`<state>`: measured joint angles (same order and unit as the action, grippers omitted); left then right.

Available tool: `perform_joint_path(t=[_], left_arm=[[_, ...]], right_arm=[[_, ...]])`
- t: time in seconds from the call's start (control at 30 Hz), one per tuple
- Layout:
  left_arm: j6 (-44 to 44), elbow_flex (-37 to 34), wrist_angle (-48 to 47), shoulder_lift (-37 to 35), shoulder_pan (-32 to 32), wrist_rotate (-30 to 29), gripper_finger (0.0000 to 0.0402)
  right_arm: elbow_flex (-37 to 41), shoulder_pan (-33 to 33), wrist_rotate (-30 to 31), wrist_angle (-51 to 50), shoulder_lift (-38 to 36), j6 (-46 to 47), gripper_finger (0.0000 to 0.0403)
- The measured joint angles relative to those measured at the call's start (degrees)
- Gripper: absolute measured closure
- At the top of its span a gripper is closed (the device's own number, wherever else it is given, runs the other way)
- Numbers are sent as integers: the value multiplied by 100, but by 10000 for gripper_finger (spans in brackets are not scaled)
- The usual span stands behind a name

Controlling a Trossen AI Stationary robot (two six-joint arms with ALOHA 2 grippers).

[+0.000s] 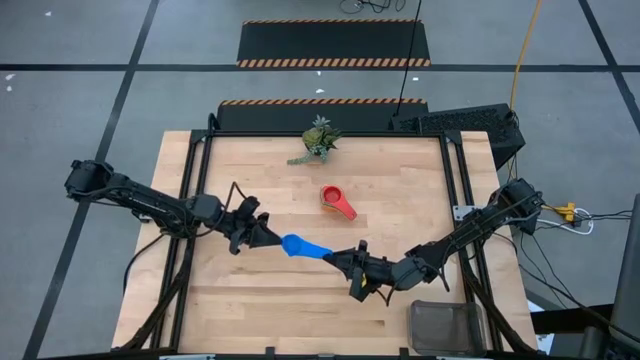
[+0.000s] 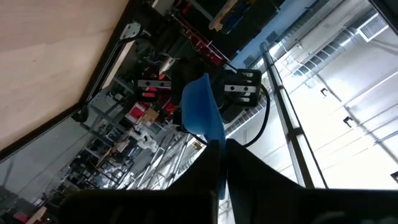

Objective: Nest measuring cups in basket
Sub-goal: Stack the blue measuring cup on top of the red measuring cup

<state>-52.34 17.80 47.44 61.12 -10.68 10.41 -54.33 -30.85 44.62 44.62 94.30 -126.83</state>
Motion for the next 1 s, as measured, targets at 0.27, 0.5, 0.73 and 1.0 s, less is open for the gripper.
perform_joint_path(t=[0.27, 0.5, 0.73, 1.0], left_arm=[[665, 0, -70, -2, 8, -476, 313], [1705, 20, -40, -8, 377, -674, 230], [2658, 20, 0, -9, 775, -1428, 190], [3159, 22, 46, -263, 1025, -1697, 188]], right_arm=[[0, 0, 257, 4, 0, 836, 402], [2, 0, 1279, -49, 0, 2116, 402], [2, -82, 1862, -462, 0, 4343, 402], [0, -96, 1994, -1192, 0, 6583, 403]])
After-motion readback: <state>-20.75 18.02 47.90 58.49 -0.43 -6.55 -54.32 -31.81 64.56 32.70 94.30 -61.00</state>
